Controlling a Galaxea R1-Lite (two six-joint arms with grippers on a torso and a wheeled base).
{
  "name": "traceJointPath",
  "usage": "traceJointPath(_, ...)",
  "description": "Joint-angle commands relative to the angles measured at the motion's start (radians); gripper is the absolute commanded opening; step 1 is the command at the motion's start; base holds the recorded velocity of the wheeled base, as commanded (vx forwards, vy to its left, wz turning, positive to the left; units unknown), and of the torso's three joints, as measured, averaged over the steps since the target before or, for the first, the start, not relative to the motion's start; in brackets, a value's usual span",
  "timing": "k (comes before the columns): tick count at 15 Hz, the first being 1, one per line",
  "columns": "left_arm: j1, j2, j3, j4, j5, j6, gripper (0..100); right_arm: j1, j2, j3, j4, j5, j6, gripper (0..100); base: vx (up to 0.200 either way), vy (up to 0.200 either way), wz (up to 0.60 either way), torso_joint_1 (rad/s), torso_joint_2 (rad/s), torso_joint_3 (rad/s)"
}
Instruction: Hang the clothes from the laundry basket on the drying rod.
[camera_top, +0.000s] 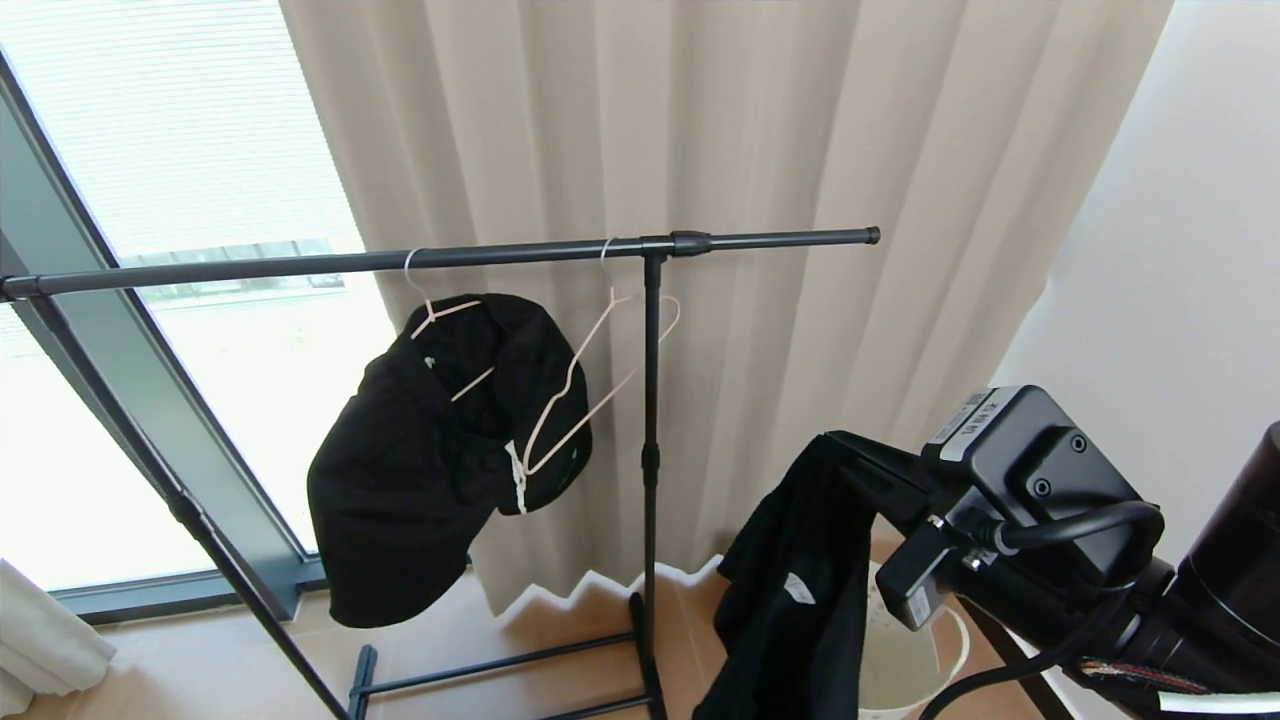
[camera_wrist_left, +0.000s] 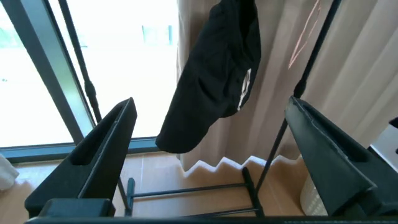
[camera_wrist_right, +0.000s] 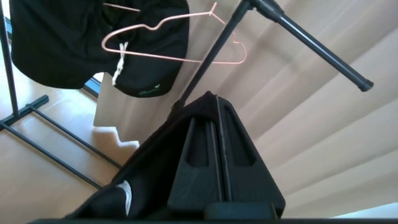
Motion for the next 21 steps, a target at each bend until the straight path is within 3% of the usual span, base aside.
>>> traceJointPath(1, 0.0, 0.001, 0.0, -0.001, 0.001, -0.001, 100, 0.0, 0.004, 0.0, 0.0, 0.0, -0.001, 0, 0.0, 0.2, 0.0, -0.002, 0.01, 0.002)
traceJointPath(6, 0.0, 0.001, 0.0, -0.001, 0.001, -0.001, 100, 0.0, 0.001, 0.0, -0.002, 0.0, -0.001, 0, 0.0, 0.2, 0.0, 0.005, 0.0, 0.003)
traceJointPath(11, 0.0, 0.001, 0.0, -0.001, 0.002, 0.001, 100, -0.001, 0.001, 0.005, -0.002, 0.021, -0.001, 0, 0.0, 0.0, 0.36, 0.0, 0.0, 0.002)
traceJointPath(15, 0.0, 0.001, 0.0, -0.001, 0.002, 0.001, 100, -0.012, 0.002, 0.003, -0.002, 0.026, -0.001, 0, 0.0, 0.0, 0.0, 0.0, 0.0, 0.0)
traceJointPath(21, 0.0, 0.001, 0.0, -0.001, 0.005, -0.001, 100, -0.013, 0.007, 0.02, -0.039, 0.026, -0.002, 0, 0.0, 0.0, 0.5, 0.008, 0.01, 0.002)
